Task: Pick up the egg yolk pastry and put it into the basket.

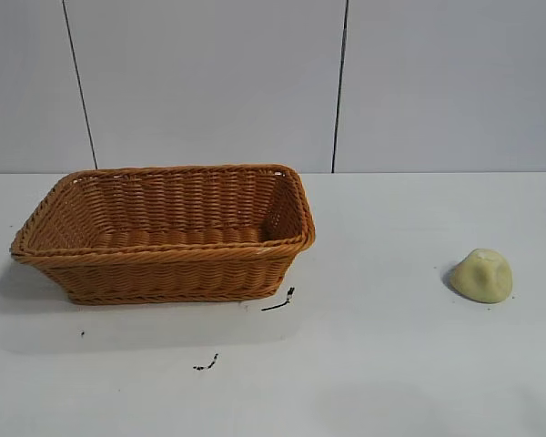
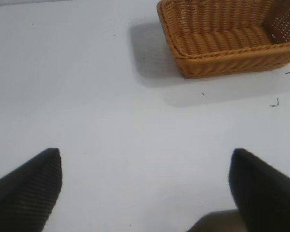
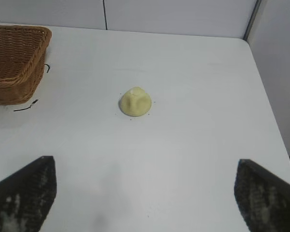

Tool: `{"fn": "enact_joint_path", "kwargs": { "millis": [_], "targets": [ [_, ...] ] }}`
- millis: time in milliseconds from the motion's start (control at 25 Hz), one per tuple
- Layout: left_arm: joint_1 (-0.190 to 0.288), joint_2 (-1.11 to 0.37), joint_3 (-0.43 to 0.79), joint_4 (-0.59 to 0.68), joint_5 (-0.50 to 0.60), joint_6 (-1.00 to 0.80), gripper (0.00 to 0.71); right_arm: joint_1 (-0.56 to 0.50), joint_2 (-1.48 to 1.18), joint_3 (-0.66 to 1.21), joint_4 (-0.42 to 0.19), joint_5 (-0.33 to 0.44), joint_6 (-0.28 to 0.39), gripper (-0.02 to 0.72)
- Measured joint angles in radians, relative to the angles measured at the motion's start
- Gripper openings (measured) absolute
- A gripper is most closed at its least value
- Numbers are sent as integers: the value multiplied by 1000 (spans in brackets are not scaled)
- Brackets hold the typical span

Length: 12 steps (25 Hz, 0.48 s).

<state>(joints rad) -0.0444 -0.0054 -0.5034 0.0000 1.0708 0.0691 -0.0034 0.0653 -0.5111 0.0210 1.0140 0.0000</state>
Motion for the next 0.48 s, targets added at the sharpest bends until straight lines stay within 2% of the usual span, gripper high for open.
{"fn": "enact_joint_path", "kwargs": {
  "millis": [480],
  "targets": [
    [0,0,0,0,0,0,696,0,731,-238,-7,-86,19,693]
  ]
}}
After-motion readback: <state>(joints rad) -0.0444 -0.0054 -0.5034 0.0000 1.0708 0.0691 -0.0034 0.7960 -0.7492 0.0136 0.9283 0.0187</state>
